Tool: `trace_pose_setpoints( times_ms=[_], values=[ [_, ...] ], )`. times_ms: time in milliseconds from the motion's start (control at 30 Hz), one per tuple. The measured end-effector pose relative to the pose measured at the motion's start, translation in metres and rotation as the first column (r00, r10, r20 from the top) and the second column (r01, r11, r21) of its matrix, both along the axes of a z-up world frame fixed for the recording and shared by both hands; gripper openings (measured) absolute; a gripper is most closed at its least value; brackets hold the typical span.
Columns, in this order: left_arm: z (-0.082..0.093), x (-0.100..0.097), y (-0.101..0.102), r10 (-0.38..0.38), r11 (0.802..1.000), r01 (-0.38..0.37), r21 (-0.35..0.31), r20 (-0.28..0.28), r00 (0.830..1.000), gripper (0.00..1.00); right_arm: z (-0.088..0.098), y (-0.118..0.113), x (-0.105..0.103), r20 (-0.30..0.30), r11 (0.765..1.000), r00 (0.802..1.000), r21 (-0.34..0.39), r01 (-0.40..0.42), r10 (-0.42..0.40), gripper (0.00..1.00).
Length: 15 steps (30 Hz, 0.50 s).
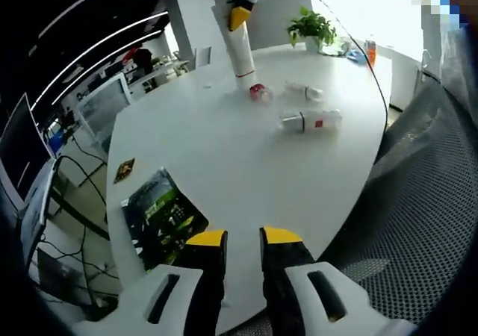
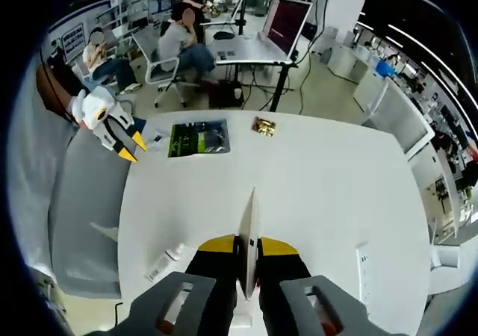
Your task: Arrange the skincare products in the storage area until every visible bottle or jar stands upright without overlapping.
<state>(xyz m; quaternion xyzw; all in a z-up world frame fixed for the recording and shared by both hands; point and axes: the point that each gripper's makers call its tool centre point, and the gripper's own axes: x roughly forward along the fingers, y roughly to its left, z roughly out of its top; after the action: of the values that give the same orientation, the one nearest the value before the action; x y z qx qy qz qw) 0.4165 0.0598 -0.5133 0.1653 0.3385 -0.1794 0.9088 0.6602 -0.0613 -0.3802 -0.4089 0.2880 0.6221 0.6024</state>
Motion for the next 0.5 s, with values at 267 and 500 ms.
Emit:
trace_pose_setpoints(
  times_ms=[267, 500],
  values=[
    [-0.001, 0.0, 0.002, 0.012, 1.0, -0.012, -0.006, -0.006, 1.0, 0.16, -0.007, 0.009, 0.02, -0.02, 1.0, 1.0, 0.001, 0.003, -0.003, 0.03],
    [-0.001, 0.0, 0.003, 0.016, 1.0, -0.016, -0.005, -0.008, 1.0, 0.16, -0.019, 0.012, 0.027, -0.036, 1.0, 0.999, -0.01, 0.006, -0.007, 0.03]
  ],
)
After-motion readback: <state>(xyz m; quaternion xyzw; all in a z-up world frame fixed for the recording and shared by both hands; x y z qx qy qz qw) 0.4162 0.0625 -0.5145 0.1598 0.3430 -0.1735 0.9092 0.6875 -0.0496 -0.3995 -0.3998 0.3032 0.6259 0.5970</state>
